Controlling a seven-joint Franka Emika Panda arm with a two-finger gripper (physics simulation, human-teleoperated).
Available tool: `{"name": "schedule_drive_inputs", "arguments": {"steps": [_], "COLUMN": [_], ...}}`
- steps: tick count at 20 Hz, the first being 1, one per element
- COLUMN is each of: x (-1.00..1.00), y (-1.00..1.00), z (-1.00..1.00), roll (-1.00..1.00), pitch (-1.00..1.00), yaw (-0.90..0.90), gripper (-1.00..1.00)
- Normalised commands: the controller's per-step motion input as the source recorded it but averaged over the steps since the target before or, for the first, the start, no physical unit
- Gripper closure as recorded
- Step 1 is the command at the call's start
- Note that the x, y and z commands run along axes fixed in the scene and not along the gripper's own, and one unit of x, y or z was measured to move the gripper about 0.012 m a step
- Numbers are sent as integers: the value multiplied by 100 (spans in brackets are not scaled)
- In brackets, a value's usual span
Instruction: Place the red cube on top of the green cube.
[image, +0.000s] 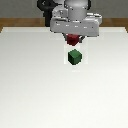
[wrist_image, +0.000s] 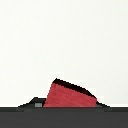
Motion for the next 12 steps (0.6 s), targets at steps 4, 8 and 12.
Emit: {"name": "schedule_drive_inputs", "arguments": {"steps": [4, 8, 12], "x": [0, 0, -25], "y": [25, 25, 0], "z": [0, 0, 0], "roll": [0, 0, 0], "pitch": [0, 0, 0], "yaw": [0, 0, 0], "gripper": [100, 100, 100]}}
